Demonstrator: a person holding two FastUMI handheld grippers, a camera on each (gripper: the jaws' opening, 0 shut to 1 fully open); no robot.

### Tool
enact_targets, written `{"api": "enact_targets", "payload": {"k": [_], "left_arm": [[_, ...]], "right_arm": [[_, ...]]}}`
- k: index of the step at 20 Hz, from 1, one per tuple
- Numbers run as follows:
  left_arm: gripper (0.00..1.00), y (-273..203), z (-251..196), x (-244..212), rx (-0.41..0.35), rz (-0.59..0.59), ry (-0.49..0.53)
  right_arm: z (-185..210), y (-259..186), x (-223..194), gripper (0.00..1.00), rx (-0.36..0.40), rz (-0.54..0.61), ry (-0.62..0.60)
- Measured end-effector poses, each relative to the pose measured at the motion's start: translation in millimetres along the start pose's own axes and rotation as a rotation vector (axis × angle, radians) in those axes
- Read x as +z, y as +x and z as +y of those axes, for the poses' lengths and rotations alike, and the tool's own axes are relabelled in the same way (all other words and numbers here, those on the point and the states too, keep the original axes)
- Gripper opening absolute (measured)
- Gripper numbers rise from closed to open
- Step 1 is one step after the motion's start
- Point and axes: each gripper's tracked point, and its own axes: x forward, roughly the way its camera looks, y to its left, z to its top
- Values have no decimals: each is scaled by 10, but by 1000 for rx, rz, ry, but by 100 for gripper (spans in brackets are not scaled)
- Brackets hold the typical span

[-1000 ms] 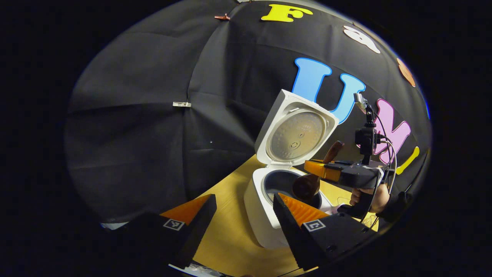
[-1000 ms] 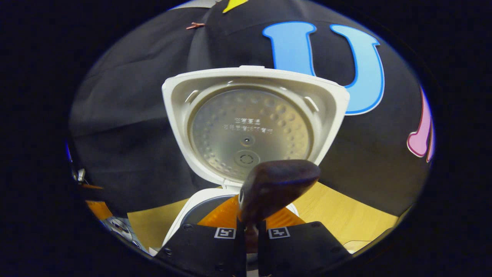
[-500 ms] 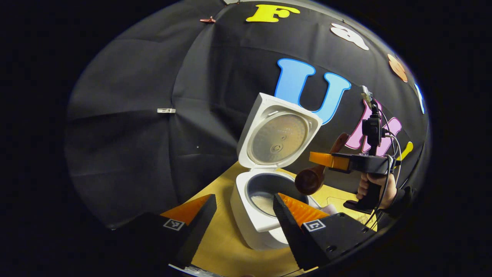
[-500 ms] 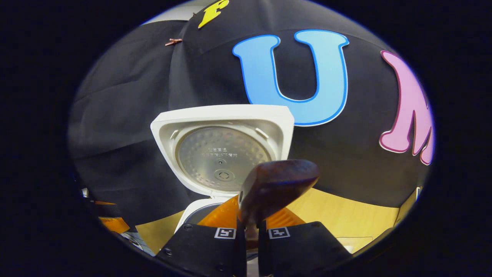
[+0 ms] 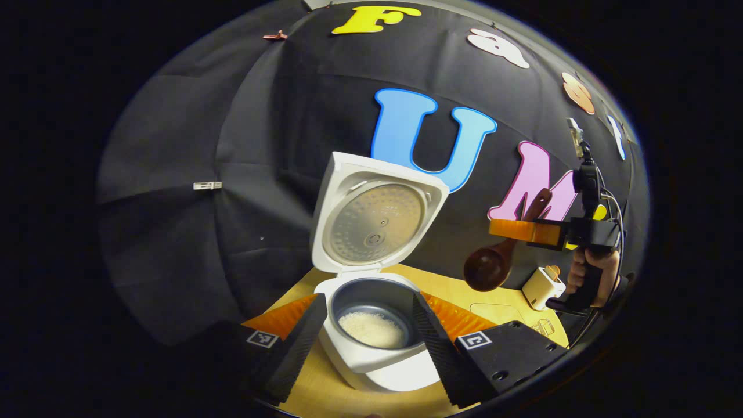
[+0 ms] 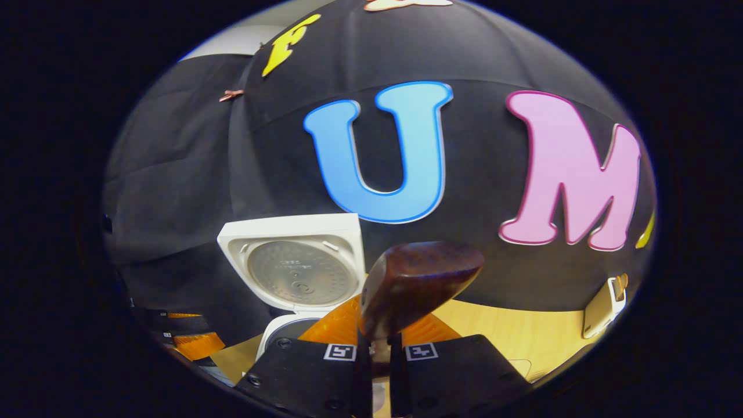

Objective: Close the left gripper, press the button to open the rice cooker; take a wooden spoon from the chopstick holder with the right hand, scoop a spoonful of rice and pour it into the rice cooker, then put the wooden spoon back into the chopstick holder.

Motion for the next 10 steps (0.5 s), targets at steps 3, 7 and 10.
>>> {"api": "enact_targets", "payload": {"k": [3,7,10], "left_arm": [[96,91,-245,62,-36,0,30],[95,194,-518,34,-63,13,76],[92,251,-752,23,-87,28,63]], "right_arm": [[-508,-214,91,16,-80,-29,41],[-1330,-604,61,16,-206,-46,96],[-1961,-905,-15,16,-305,-44,136]]}}
